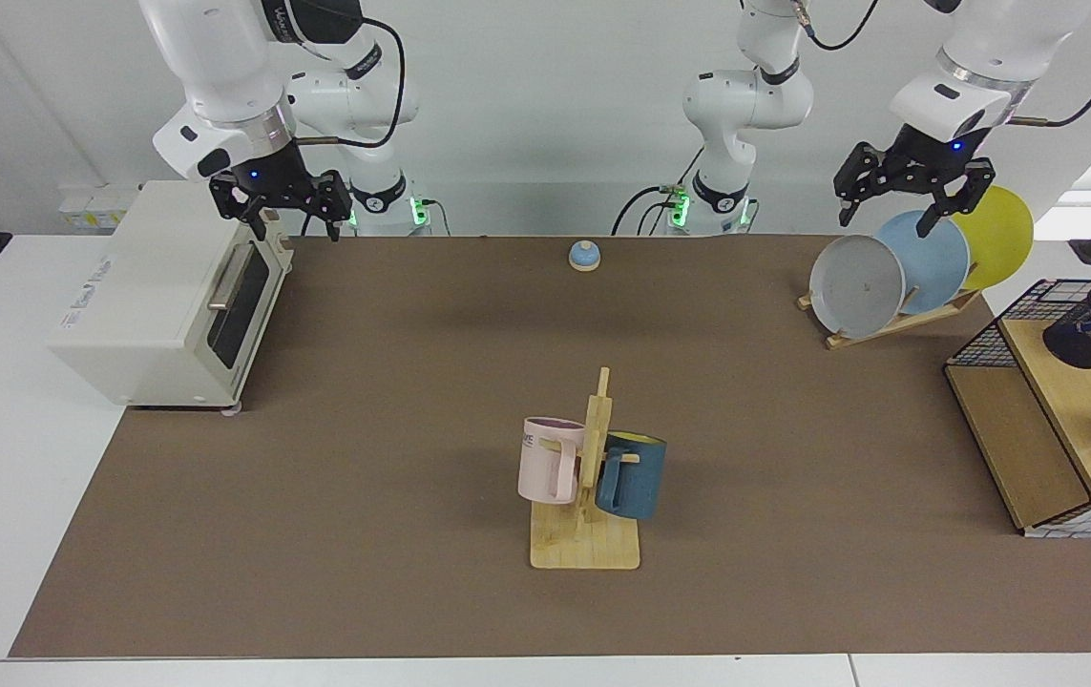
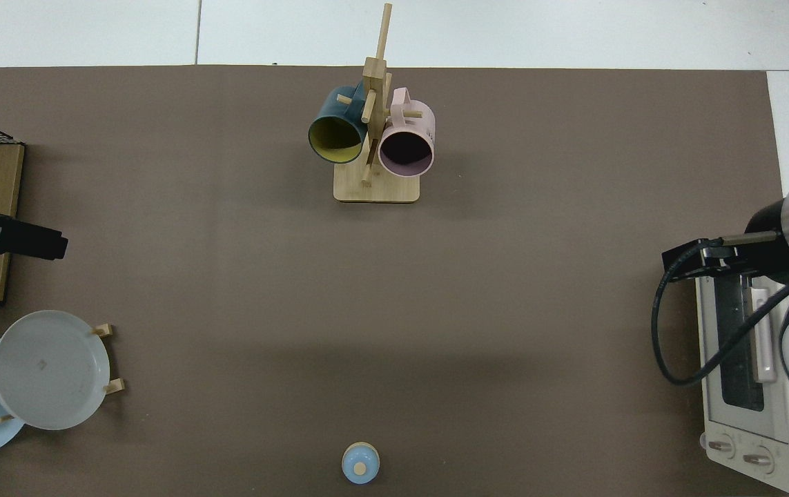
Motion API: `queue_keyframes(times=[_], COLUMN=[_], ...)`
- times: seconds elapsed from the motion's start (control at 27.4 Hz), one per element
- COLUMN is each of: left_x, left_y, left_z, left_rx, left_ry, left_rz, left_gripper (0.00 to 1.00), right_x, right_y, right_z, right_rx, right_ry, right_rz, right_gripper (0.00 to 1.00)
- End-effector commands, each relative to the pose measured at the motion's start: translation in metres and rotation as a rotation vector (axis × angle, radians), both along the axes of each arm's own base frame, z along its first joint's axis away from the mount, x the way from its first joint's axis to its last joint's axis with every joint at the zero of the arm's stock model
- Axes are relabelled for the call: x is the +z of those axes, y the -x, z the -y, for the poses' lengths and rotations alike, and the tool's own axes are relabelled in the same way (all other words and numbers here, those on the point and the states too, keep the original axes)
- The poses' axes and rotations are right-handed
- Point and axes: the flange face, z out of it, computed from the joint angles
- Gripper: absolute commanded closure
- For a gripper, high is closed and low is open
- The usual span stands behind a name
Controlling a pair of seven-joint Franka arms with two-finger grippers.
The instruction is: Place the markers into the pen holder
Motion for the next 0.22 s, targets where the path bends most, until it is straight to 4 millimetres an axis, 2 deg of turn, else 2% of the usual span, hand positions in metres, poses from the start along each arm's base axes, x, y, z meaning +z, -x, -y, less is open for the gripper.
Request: queue_keyframes(times=[0.0, 0.18], left_x=[0.0017, 0.0017], left_y=[0.001, 0.001], left_z=[-0.0022, -0.0022], left_rx=[0.002, 0.003], left_ry=[-0.011, -0.011], left_rz=[0.015, 0.015], left_gripper=[0.0, 0.0], right_x=[0.0001, 0.0001], right_y=[0.0032, 0.0032], right_z=[0.0012, 0.0012], right_rx=[0.021, 0.021], right_ry=[-0.011, -0.011], right_rz=[0.018, 0.018], right_gripper=[0.0, 0.0])
